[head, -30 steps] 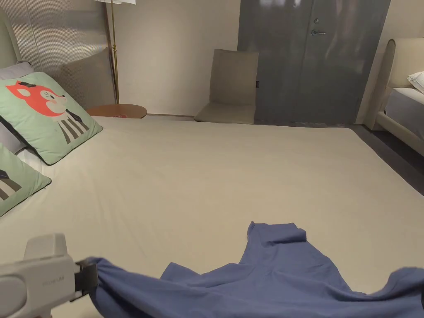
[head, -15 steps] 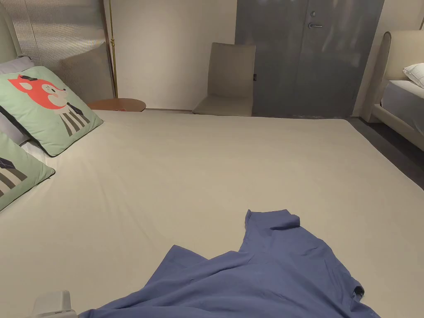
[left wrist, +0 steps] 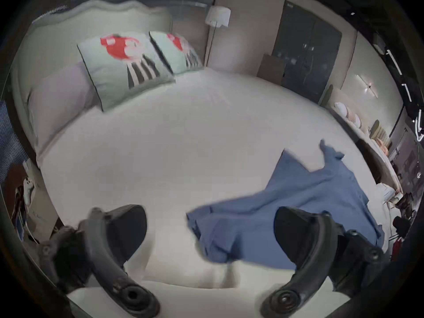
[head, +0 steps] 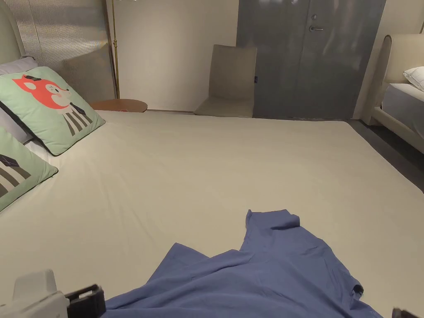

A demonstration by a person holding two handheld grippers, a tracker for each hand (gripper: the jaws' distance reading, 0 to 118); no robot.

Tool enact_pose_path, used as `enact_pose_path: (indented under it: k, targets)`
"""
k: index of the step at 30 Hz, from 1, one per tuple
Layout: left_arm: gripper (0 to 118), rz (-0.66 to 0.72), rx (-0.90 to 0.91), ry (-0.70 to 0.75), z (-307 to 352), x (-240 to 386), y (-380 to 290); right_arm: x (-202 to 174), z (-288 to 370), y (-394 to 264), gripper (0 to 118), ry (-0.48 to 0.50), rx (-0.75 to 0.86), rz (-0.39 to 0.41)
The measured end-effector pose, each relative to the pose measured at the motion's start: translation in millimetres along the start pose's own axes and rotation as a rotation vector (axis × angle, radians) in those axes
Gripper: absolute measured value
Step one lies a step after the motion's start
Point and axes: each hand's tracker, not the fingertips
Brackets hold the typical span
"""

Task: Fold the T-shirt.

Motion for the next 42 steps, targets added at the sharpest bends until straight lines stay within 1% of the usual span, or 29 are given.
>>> enact_pose_path:
  k: [3,4,5,6,7,8,9,10,13,16,18,19,20,21,22,23,24,25,26,28,30,32,35,36,38,39,41,42]
  targets:
    - [108,-0.019,0.106,-0.004,28,11,18,-23,19,37,93,0.013,0.136,-0.01]
    - [104,-0.023,0.141,-0.003,36,14,22,-28,24,46,92,0.015,0.175,-0.02]
    - [95,-0.026,0.174,-0.008,44,16,25,-33,27,52,89,0.009,0.214,-0.032]
    - [69,-0.03,0.206,-0.006,50,18,28,-38,31,58,75,0.019,0.252,-0.032]
    - [42,-0.034,0.229,0.004,57,21,30,-44,35,65,57,0.035,0.28,-0.025]
    - [13,-0.038,0.238,0.01,61,23,32,-48,37,69,33,0.043,0.285,-0.018]
    - [0,-0.035,0.247,0.015,64,24,33,-52,38,72,8,0.04,0.292,-0.013]
    - [0,-0.029,0.254,0.008,63,24,33,-55,37,73,2,0.05,0.3,-0.006]
    - [0,-0.031,0.235,-0.012,62,22,34,-59,36,75,1,0.086,0.298,-0.001]
    - [0,-0.011,0.189,-0.014,47,14,32,-60,27,69,1,0.1,0.281,0.007]
    - [1,0.002,0.087,-0.008,40,13,33,-61,24,66,1,0.106,0.265,0.011]
    - [6,0.026,0.034,-0.024,30,9,35,-60,23,63,1,0.112,0.256,0.012]
    - [23,0.059,-0.004,-0.041,19,4,35,-61,21,62,1,0.114,0.248,0.013]
    - [43,0.074,-0.055,-0.043,6,-1,37,-61,19,60,1,0.114,0.238,0.017]
    - [55,0.095,-0.093,-0.037,-8,-7,39,-63,18,60,1,0.119,0.231,0.021]
    - [55,0.117,-0.156,-0.028,-22,-11,40,-64,17,58,1,0.119,0.224,0.024]
    - [97,0.127,-0.223,-0.029,-34,-13,39,-64,16,58,1,0.12,0.22,0.027]
    - [113,0.154,-0.269,-0.059,-46,-13,37,-64,14,56,1,0.12,0.215,0.029]
    - [106,0.153,-0.281,-0.021,-57,-15,37,-64,12,56,1,0.121,0.209,0.031]
    - [106,0.194,-0.362,-0.003,-82,-15,34,-61,3,50,1,0.12,0.197,0.03]
    - [106,0.24,-0.4,0.006,-99,-25,26,-61,-1,49,1,0.12,0.185,0.028]
    - [101,0.281,-0.459,0.03,-117,-29,21,-65,2,53,1,0.125,0.173,0.036]
    - [72,0.309,-0.484,0.047,-126,-30,13,-67,-5,48,1,0.129,0.153,0.048]
    - [66,0.312,-0.483,0.052,-127,-29,12,-67,-7,47,1,0.129,0.148,0.049]
    - [61,0.304,-0.474,0.067,-128,-30,11,-67,-12,46,1,0.127,0.137,0.051]
    - [51,0.291,-0.47,0.07,-128,-29,12,-68,-11,47,1,0.131,0.132,0.055]
    - [25,0.281,-0.467,0.07,-125,-26,11,-69,-17,48,1,0.133,0.12,0.054]
    - [15,0.286,-0.463,0.064,-119,-22,8,-70,-20,49,1,0.138,0.113,0.051]
